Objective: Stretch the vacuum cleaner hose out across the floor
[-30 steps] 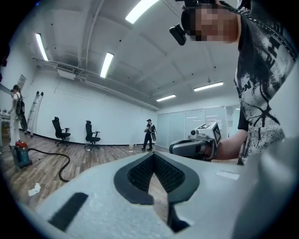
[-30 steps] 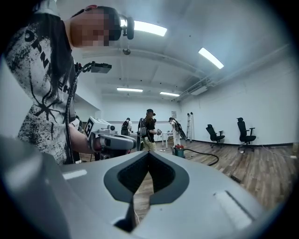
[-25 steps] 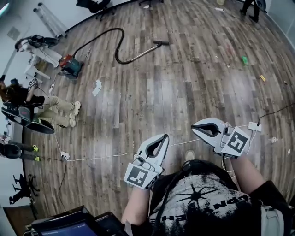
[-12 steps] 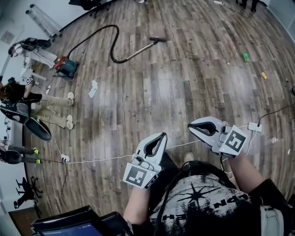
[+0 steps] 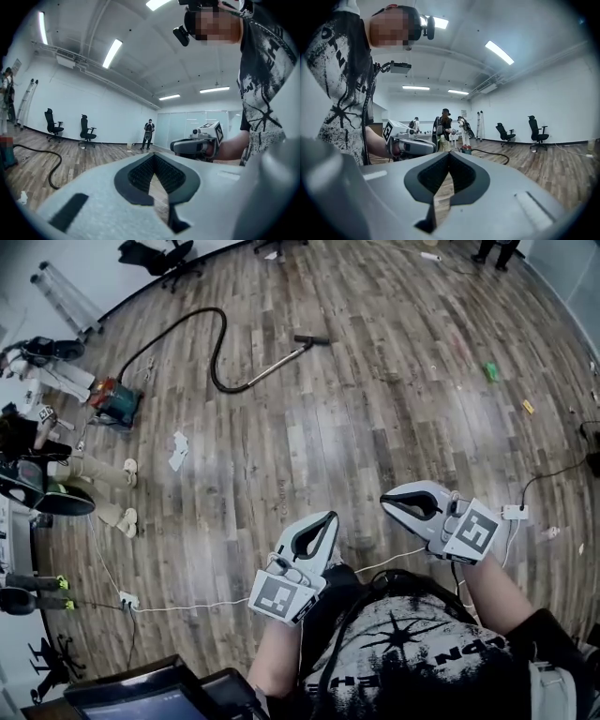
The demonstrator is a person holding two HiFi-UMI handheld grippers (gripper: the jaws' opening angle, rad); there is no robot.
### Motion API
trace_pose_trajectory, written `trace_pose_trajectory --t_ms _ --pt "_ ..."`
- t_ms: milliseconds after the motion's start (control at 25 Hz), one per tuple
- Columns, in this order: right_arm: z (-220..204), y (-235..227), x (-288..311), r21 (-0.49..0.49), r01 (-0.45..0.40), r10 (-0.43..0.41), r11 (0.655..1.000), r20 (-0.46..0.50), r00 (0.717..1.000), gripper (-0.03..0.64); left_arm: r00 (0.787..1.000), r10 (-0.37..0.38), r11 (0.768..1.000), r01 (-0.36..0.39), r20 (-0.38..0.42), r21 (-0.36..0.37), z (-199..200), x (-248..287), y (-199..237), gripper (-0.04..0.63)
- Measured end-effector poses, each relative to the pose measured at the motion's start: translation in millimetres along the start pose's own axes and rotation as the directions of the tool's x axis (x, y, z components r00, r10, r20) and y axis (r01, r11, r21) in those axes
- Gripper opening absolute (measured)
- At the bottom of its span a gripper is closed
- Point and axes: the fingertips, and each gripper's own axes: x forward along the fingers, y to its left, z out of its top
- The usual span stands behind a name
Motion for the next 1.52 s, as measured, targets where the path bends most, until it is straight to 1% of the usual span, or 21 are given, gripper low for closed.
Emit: trace_pose_trajectory --t_ms 80,120,240,360,480,640,760,880,1080,1200,1280,1400,1520 --pt "13 -15 33 -0.006 0.013 -0.013 1.0 0.009 1.0 0.006 1.0 -0.014 1.0 0.014 0.018 0.002 16 -1 36 0.002" --pt "18 -23 50 -0.007 0.016 -0.016 1.0 0.011 1.0 0.006 1.0 -0.017 1.0 0.017 0.011 0.006 18 -3 53 0.002" --pt "30 -40 99 -0.002 0.02 -0.02 1.0 0.025 0.999 0.006 0.999 -0.029 0.999 0.03 -0.021 0.018 18 -9 103 0.002" --pt "37 -54 136 -0.027 0.022 -0.021 0.999 0.019 1.0 0.006 0.999 -0.042 0.999 0.042 -0.031 0.01 18 -12 140 0.002" --pt "38 -68 156 -0.037 0.025 -0.025 0.999 0.001 1.0 0.006 0.998 -0.053 0.999 0.053 -0.038 0.001 16 -8 165 0.002" --pt "32 -96 166 -0.017 0.053 -0.054 0.998 -0.037 0.998 0.006 0.996 -0.077 0.997 0.077 -0.043 -0.004 17 11 185 0.002" --pt "31 -114 174 -0.003 0.03 -0.03 1.0 -0.023 0.999 0.006 0.996 -0.073 0.997 0.073 -0.053 0.004 20 27 202 0.002" --pt "28 -144 181 0.005 -0.001 0.001 1.0 -0.019 1.0 0.006 0.998 -0.041 0.999 0.041 -0.048 0.002 27 50 221 0.002" --pt "39 -214 197 0.013 -0.074 0.074 0.997 0.023 0.997 0.006 0.998 0.032 0.999 -0.033 -0.059 -0.011 44 100 257 0.002" --pt "64 -260 209 -0.052 -0.127 0.131 0.991 0.098 0.987 0.006 0.994 0.071 0.997 -0.071 -0.077 -0.001 56 137 282 0.002" --pt "79 -292 212 -0.086 -0.149 0.159 0.985 0.124 0.979 0.006 0.993 0.09 0.996 -0.091 -0.081 0.002 64 164 300 0.002" --pt "90 -337 206 -0.101 -0.157 0.17 0.982 0.14 0.975 0.006 0.992 0.101 0.995 -0.101 -0.072 0.006 78 208 319 0.002" --pt "91 -379 197 -0.101 -0.145 0.158 0.984 0.139 0.978 0.006 0.993 0.098 0.995 -0.097 -0.06 0.019 88 250 332 0.002"
